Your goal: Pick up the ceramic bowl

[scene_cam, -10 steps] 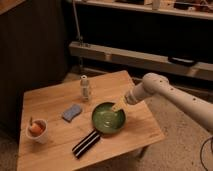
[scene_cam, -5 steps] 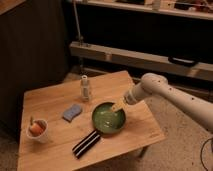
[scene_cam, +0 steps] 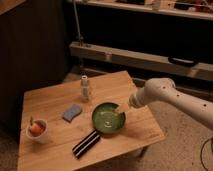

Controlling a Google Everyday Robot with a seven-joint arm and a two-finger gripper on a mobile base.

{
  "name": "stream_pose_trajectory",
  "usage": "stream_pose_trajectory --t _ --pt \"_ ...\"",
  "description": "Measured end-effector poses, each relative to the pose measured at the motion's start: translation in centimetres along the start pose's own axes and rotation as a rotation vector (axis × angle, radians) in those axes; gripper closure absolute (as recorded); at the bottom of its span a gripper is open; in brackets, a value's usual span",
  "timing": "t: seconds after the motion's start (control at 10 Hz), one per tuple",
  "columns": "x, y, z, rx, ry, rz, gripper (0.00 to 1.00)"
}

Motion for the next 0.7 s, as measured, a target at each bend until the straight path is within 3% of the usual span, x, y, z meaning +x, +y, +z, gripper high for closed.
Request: stream_pose_trajectory --t 0.1,0.3,0.5,0.7 --pt "1.0 -0.6 -0.1 -0.013 0.018 0.034 0.2" --pt "2.8 -1.5 1.6 -0.072 0.062 0.102 0.2" --pt "3.5 -1.5 3.9 -0.121 0.103 0.123 0.2" --pt "3.6 -1.0 5.0 -0.137 0.129 0.119 0.2"
